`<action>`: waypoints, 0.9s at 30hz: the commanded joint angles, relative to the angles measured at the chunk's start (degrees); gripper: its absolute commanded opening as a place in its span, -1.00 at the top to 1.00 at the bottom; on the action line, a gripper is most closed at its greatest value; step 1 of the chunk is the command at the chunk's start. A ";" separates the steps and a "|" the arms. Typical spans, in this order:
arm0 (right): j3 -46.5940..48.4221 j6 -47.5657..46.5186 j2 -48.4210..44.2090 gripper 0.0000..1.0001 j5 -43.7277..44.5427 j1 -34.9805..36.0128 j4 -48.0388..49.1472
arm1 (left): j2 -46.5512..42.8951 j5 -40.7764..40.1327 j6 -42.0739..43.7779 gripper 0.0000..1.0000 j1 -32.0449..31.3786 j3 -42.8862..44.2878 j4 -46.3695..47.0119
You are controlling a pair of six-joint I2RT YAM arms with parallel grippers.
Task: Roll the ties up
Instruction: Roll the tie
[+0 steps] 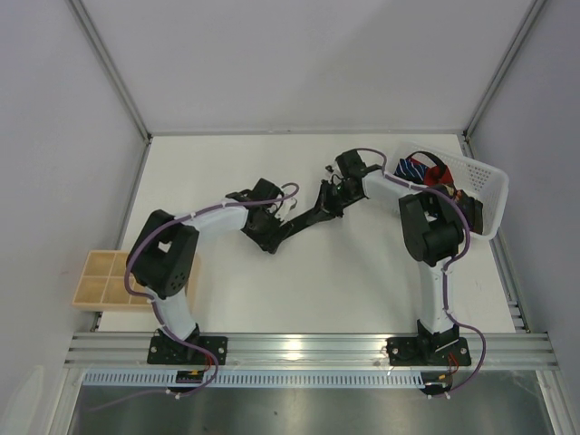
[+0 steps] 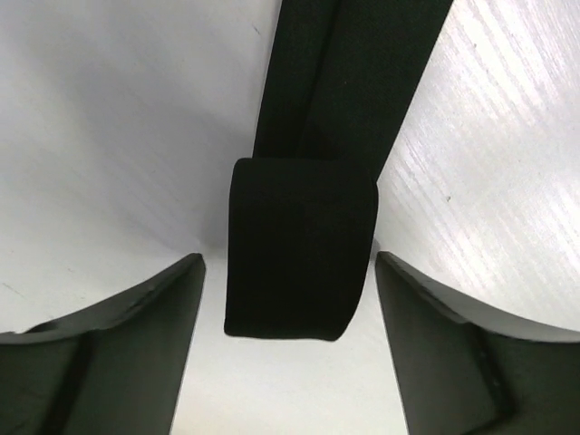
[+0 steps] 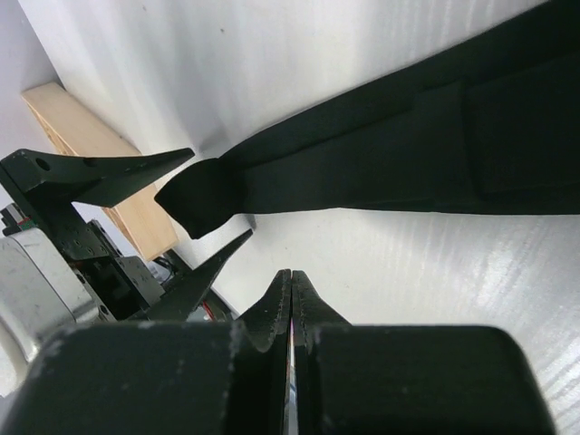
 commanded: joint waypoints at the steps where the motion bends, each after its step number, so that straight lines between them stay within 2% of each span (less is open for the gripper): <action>1: 3.44 0.32 -1.50 1.00 -1.04 0.57 0.54 | -6.17 0.86 -0.32 -0.70 0.48 -0.61 1.25; 3: 4.49 0.58 -0.80 1.00 -1.12 0.92 0.28 | -8.37 1.56 -1.72 -0.94 2.05 -0.44 1.60; 5: 5.28 0.84 -0.18 1.00 -1.30 1.62 0.45 | -12.66 3.22 -3.82 -1.00 3.55 -0.61 2.39; 8: 7.04 2.33 1.48 1.00 -2.53 2.59 1.06 | -19.52 7.26 -8.99 -1.00 8.20 -1.84 4.68; 9: 8.00 3.21 1.84 1.00 -2.88 3.29 1.41 | -20.94 8.49 -10.76 -1.00 11.26 -2.10 4.85; 13: 10.55 5.85 4.47 1.00 -4.81 5.76 3.61 | -25.25 15.78 -20.60 -0.97 17.00 -4.12 4.94; 16: 13.62 6.38 6.23 1.00 -5.43 8.04 3.00 | -28.06 17.29 -30.26 -0.88 18.15 -8.77 5.82; 20: 15.30 7.08 7.55 1.00 -5.52 10.06 3.00 | -31.67 22.29 -44.92 -0.84 18.15 -18.70 14.68; 23: 15.31 7.00 8.17 1.00 -5.61 10.86 2.91 | -32.56 23.18 -49.61 -0.81 18.15 -23.72 18.91; 27: 15.04 6.56 8.78 1.00 -5.78 11.65 2.30 | -31.33 22.22 -49.28 -0.82 18.23 -22.41 16.91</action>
